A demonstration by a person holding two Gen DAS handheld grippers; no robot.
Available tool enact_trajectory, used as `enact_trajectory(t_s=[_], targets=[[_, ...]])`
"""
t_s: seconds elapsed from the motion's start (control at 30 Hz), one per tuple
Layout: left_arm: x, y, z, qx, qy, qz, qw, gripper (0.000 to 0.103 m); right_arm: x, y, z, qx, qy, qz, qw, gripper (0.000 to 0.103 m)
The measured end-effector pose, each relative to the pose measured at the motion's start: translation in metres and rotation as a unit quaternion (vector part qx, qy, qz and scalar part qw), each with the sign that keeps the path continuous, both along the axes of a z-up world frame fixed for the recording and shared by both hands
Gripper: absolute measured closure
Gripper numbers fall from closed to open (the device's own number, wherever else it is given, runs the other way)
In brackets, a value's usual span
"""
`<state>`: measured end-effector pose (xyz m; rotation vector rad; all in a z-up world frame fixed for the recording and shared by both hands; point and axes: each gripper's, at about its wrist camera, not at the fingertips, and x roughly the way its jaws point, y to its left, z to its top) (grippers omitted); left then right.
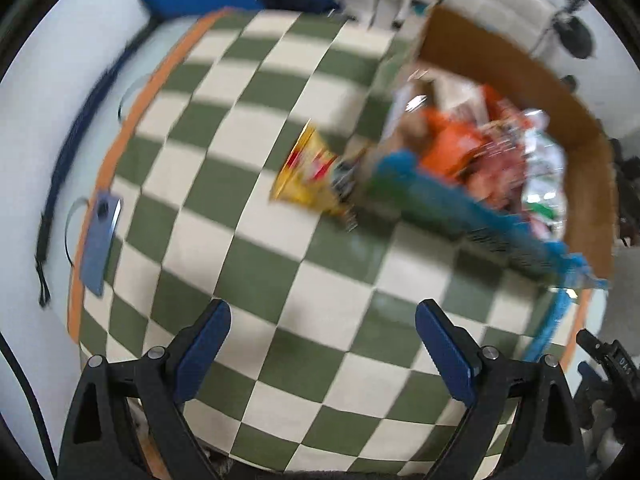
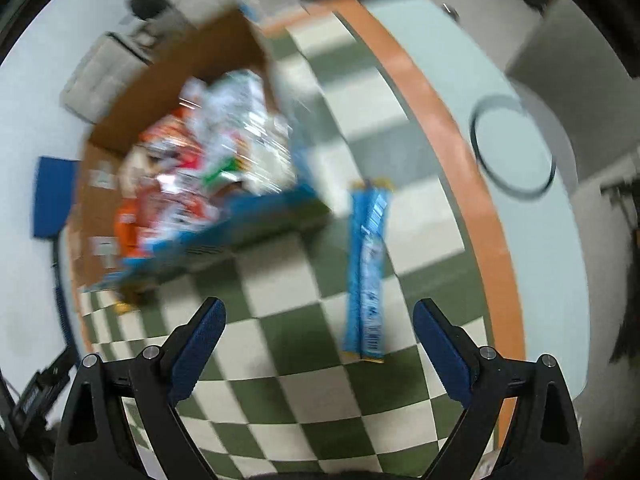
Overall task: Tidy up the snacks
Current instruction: 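Grasp the yellow panda packet with the left tool while the right tool grasps the blue stick packet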
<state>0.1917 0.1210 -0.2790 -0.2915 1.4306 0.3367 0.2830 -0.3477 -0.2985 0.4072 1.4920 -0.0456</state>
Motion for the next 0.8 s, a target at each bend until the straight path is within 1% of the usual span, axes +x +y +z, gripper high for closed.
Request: enact_trajectory(t_s=[0.13, 0.2, 0.27, 0.3, 0.4, 0.43, 0.6, 0.7, 0.8], targets=[[0.004, 0.014, -0.032, 0.002, 0.024, 0.014, 0.9996, 0.008, 0.0, -0.006, -0.053, 0.005, 0.048, -0.021, 0.999, 0.008], [0.011, 0.021, -0.04, 0.008, 0.026, 0.017, 0.9995, 0.008, 0.001, -0.005, -0.072, 0.0, 0.064, -0.023, 0.998, 0.009], [0.021, 0.026, -0.048, 0.01, 0.025, 0.015, 0.9995, 0.008, 0.002, -0.001, -0.082, -0.008, 0.071, -0.019, 0.997, 0.013], [0.029, 0.028, -0.053, 0.012, 0.024, 0.01, 0.9996, 0.008, 0.002, 0.001, -0.086, -0.011, 0.074, -0.017, 0.997, 0.014], [0.046, 0.03, -0.062, 0.017, 0.026, -0.004, 0.9995, 0.008, 0.004, 0.009, -0.093, -0.021, 0.079, -0.005, 0.997, 0.025], [0.051, 0.03, -0.064, 0.019, 0.024, -0.01, 0.9995, 0.008, 0.004, 0.012, -0.095, -0.024, 0.08, -0.001, 0.997, 0.03], [0.072, 0.028, -0.07, 0.03, 0.017, -0.043, 0.9985, 0.008, 0.006, 0.026, -0.095, -0.045, 0.076, 0.017, 0.996, 0.037], [0.082, 0.022, -0.075, 0.048, 0.021, -0.077, 0.9957, 0.008, 0.006, 0.029, -0.096, -0.054, 0.076, 0.019, 0.995, 0.043], [0.091, 0.015, -0.085, 0.068, 0.033, -0.114, 0.9906, 0.009, 0.004, 0.033, -0.094, -0.063, 0.074, 0.025, 0.995, 0.053]])
